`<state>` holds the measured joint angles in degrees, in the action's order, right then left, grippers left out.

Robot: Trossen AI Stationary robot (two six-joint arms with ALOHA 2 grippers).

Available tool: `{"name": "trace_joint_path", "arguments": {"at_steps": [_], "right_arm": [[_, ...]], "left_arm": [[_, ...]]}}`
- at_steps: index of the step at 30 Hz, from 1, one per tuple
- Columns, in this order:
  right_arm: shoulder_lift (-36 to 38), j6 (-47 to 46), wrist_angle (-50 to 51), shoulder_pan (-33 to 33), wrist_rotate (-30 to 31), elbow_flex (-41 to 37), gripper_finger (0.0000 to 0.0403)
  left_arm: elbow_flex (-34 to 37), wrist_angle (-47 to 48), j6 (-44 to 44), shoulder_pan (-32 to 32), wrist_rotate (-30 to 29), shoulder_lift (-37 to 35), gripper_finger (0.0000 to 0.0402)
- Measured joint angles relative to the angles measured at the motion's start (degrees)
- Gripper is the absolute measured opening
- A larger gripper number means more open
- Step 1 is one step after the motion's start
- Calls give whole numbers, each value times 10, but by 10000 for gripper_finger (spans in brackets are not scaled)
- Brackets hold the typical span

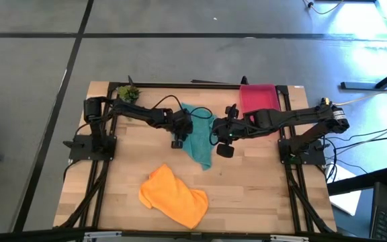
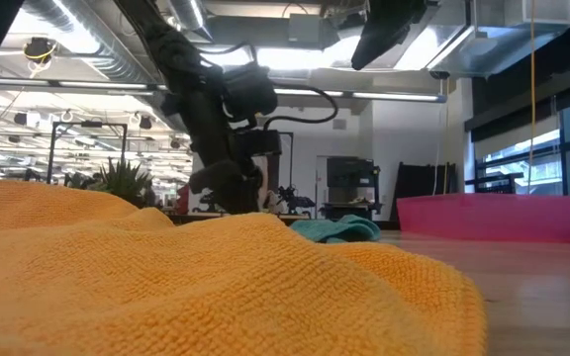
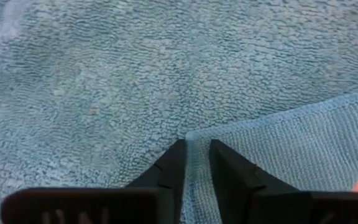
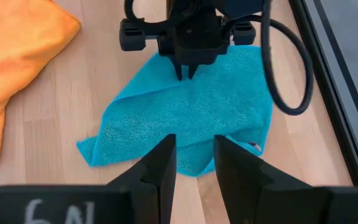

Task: Roll microfiber towels into tight, uniform cylinder then place into a basket
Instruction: Roll the blue microfiber cloth on the table

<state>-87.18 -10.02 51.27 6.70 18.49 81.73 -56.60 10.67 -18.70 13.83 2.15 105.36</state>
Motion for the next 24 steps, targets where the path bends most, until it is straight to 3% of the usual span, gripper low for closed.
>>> {"name": "trace_joint_path", "arguments": {"at_steps": [5,14,18,24], "right_arm": [[0,0,0,-2,0,0,109],[0,-1,-1,-2,0,-2,109],[0,2,-27,-5,-2,-38,109],[-7,0,-106,-21,-113,-110,109]], "left_arm": [[0,10,0,-9,0,-7,5],[-19,58,2,-17,-17,-35,1],[-23,68,36,-22,-18,-61,1],[-22,95,81,-45,-19,-108,0]]}}
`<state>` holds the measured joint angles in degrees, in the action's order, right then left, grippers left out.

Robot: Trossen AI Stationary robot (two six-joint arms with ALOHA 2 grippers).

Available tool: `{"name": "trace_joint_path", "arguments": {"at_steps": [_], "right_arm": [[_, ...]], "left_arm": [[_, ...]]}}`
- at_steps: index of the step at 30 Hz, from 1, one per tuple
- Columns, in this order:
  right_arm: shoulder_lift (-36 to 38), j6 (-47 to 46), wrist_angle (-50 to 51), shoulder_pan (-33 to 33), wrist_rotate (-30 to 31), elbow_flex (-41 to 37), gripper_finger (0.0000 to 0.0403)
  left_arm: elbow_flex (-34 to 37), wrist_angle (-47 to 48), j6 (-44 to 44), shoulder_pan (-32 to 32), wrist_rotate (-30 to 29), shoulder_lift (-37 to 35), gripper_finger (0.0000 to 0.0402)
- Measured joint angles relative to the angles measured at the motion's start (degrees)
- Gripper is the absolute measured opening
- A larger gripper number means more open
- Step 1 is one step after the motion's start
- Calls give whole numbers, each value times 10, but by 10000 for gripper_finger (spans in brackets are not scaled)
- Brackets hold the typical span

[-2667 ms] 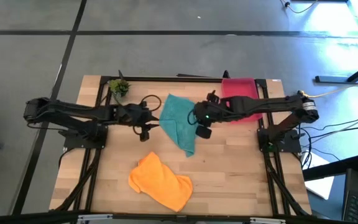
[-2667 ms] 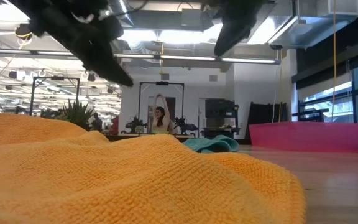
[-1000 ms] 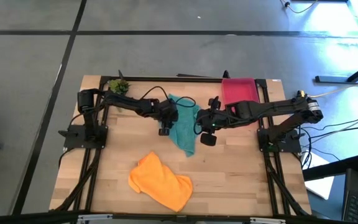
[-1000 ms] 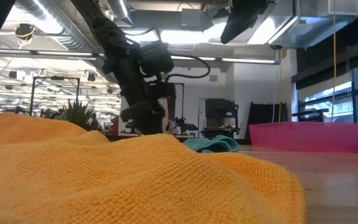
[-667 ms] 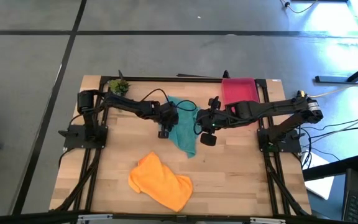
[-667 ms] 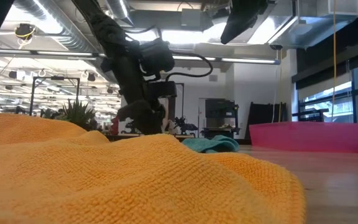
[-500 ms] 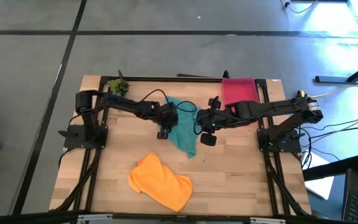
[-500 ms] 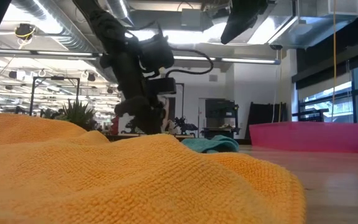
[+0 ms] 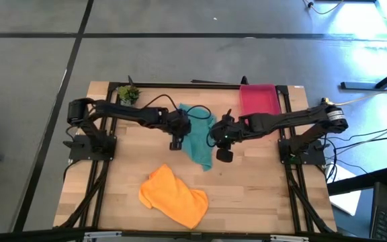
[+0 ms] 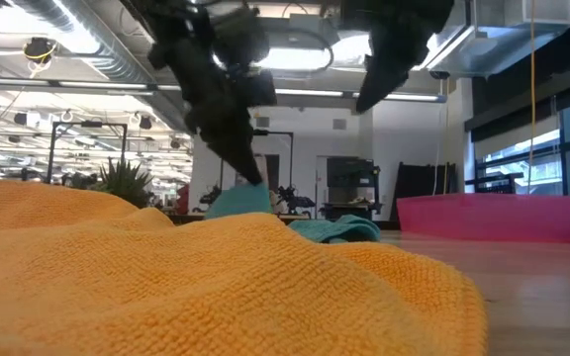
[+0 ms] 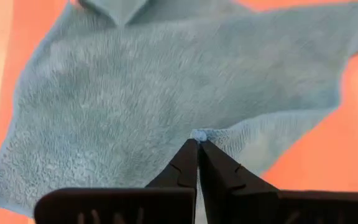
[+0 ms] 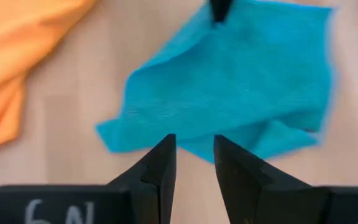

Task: Roll microfiber towels into tight, uniform cylinder then place into a basket
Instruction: Roll the blue microfiber cloth on the table

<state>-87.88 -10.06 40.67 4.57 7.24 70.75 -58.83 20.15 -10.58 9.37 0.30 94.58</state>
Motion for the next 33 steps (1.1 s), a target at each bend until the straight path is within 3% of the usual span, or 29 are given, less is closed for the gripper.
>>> {"name": "trace_joint_path", "arguments": {"at_steps": [4,10,22,28,33], "right_arm": [[-2,0,-80,-4,-53,-37,109],[-3,1,-162,6,-59,-98,113],[-3,-2,-312,38,-54,-197,195],[-3,-47,-410,47,15,-256,193],[-3,-46,-501,61,34,-285,182]], "left_arm": [[0,15,27,-16,-5,-36,0],[0,44,59,-39,-44,-83,0],[0,59,89,-58,-107,-157,0],[0,57,103,-56,-140,-157,0],[0,30,102,-57,-152,-155,0]]}}
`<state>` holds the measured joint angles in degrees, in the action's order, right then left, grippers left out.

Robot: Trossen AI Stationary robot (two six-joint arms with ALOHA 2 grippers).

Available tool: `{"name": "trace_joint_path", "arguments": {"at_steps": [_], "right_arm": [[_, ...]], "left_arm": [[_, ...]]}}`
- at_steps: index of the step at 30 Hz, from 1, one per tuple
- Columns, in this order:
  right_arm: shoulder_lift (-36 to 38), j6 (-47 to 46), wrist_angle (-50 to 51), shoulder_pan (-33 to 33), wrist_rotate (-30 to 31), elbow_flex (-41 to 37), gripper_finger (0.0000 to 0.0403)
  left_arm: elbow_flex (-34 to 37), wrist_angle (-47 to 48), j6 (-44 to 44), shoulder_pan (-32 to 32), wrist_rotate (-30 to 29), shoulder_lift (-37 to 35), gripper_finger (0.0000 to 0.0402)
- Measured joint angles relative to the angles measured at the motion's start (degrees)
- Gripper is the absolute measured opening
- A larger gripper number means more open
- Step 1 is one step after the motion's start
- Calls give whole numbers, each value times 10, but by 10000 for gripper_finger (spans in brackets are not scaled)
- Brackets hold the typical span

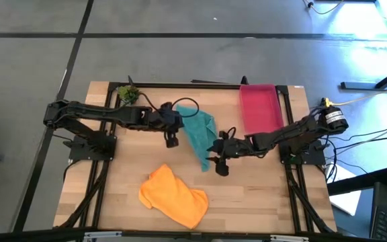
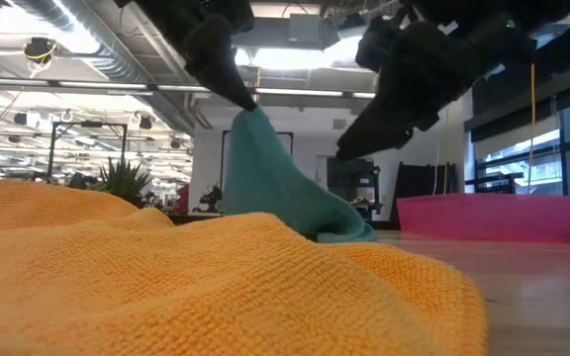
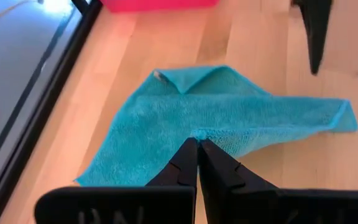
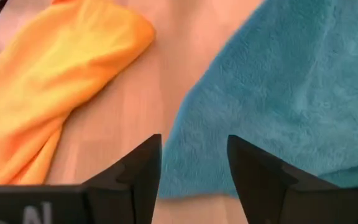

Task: Roll microfiber towels into tight, uniform cylinder then place into a basket
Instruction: Roll the blue microfiber cloth on the table

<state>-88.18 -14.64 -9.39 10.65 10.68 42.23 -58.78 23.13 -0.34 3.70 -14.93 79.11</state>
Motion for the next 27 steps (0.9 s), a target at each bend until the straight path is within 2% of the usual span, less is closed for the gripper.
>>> {"name": "trace_joint_path", "arguments": {"at_steps": [4,7,14,18,27], "right_arm": [[-14,20,-41,15,68,-3,174],[-42,44,-56,22,91,5,171],[-94,46,-65,23,106,44,171],[-115,48,-68,23,148,69,171],[-126,37,-65,23,159,86,171]], "left_arm": [[0,-13,0,0,0,0,0],[0,-20,0,0,0,0,0],[0,-23,0,0,-11,0,0],[0,-23,0,0,-11,0,0],[0,-25,-2,0,-11,0,0]]}}
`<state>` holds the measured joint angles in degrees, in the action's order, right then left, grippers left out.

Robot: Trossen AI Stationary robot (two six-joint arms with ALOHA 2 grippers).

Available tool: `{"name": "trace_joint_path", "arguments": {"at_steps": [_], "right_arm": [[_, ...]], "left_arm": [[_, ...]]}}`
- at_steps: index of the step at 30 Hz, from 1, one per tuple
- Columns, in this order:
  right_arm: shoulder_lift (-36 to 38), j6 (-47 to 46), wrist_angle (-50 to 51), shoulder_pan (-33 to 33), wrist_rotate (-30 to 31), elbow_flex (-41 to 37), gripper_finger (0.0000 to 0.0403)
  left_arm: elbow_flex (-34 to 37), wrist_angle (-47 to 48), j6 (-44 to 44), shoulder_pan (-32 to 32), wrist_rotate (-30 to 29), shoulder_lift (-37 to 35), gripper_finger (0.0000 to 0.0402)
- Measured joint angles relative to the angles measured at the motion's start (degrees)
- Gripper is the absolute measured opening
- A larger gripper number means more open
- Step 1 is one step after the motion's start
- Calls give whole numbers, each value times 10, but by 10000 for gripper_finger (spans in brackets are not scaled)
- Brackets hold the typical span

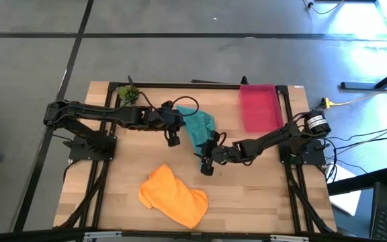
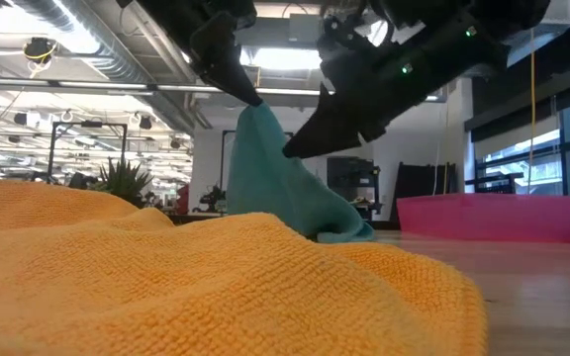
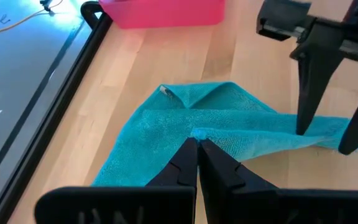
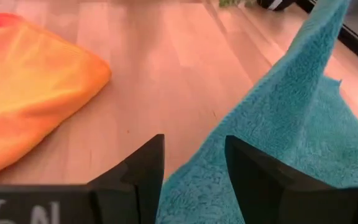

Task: Roll microfiber towels into tight, uniform cylinder then place into a basket
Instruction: Roll the blue microfiber cloth on the table

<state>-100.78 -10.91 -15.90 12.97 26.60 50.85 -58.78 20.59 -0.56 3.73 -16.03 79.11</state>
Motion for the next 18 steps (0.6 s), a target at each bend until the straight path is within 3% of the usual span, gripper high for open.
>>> {"name": "trace_joint_path", "arguments": {"at_steps": [10,14,18], "right_arm": [[-8,-26,21,0,71,0,171],[-8,-38,20,0,72,0,171],[-8,-64,15,0,69,0,171]], "left_arm": [[0,-23,0,0,-6,0,0],[0,-23,0,0,-49,0,0],[0,-23,0,0,-56,0,0]]}}
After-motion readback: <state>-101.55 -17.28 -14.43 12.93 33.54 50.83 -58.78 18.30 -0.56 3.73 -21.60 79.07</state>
